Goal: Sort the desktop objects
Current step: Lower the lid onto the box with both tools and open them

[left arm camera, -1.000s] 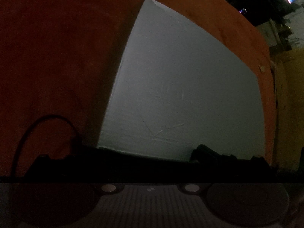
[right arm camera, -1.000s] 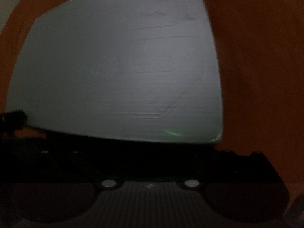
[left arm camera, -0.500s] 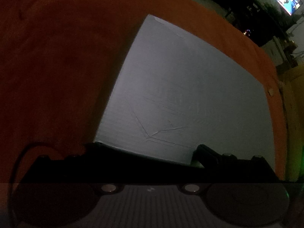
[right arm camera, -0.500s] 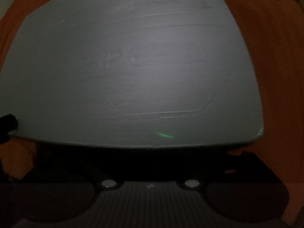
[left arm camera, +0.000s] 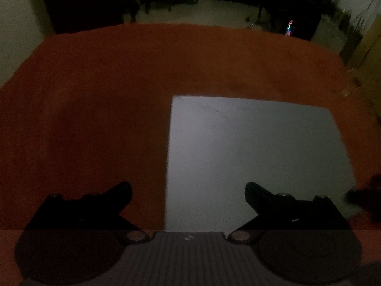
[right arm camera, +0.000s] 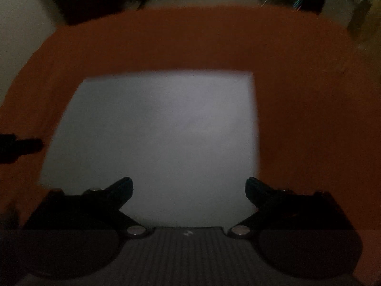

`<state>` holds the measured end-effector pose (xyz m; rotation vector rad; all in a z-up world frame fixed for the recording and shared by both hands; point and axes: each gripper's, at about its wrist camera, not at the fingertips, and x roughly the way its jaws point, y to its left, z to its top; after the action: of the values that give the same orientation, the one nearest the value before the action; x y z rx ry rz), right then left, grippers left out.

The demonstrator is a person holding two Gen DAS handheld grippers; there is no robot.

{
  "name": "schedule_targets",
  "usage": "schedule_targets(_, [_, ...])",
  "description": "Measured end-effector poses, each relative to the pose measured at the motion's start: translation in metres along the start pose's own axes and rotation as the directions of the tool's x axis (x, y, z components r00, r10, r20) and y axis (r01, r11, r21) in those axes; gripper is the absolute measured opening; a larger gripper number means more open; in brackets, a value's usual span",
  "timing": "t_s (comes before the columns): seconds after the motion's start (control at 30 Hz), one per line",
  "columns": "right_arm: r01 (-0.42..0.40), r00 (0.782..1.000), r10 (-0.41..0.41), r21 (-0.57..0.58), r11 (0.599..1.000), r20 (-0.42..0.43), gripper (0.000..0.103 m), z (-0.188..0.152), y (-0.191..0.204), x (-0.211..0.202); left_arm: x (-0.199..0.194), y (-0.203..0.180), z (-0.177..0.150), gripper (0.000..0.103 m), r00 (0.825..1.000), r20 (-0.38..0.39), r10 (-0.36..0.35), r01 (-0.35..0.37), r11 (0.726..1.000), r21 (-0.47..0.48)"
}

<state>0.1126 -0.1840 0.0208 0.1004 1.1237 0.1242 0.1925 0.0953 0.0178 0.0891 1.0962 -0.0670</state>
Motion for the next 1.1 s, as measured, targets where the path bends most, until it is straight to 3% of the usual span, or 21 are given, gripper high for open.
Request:
schedule_targets(0.07, [0.031, 0.999, -0.031, -0.004, 1.0, -0.015, 0.103, 0.002, -0.015, 0.017, 0.028, -0.006, 0.012, 0.102, 0.999, -0.017, -0.029, 0.03, 0.998, 0.049])
schedule_targets(0.13, [0.048, 0.998, -0.049, -0.009, 0.999, -0.036, 0.103, 0.004, -0.006, 0.049, 0.036, 0.0, -0.006, 0.102, 0.996, -0.037, -0.077, 0.077, 0.997, 0.008])
schedule_targets(0.2, [0.01, 0.998, -0.009, 0.01, 1.0, -0.061, 0.103, -0.006, -0.009, 0.066, 0.043, 0.009, -0.027, 0.103, 0.991, -0.053, -0.125, 0.123, 0.992, -0.041])
schedule_targets(0.33, [-0.093, 0.988, 0.103, 0.092, 0.991, -0.116, 0.103, -0.019, -0.028, 0.064, 0.059, 0.031, -0.039, 0.103, 0.955, -0.083, -0.283, 0.261, 0.942, -0.209])
schedule_targets(0.53, [-0.02, 0.998, 0.024, 0.059, 0.998, -0.056, 0.103, -0.024, 0.005, 0.061, 0.054, 0.013, -0.038, 0.103, 0.969, -0.073, -0.234, 0.226, 0.968, -0.109])
schedule_targets(0.77, [0.029, 0.998, -0.027, 0.03, 0.999, -0.059, 0.103, -0.039, 0.023, 0.057, 0.05, 0.003, -0.032, 0.103, 0.976, -0.094, -0.198, 0.186, 0.975, -0.124])
schedule_targets(0.93, [0.044, 0.998, -0.042, 0.03, 0.999, -0.057, 0.103, -0.023, 0.041, 0.06, 0.049, -0.007, -0.033, 0.103, 0.977, -0.097, -0.191, 0.178, 0.975, -0.13])
schedule_targets(1.1, [0.039, 0.998, -0.035, 0.084, 0.996, -0.054, 0.103, -0.016, 0.019, 0.07, 0.041, -0.003, -0.037, 0.102, 0.981, -0.088, -0.171, 0.159, 0.979, -0.127])
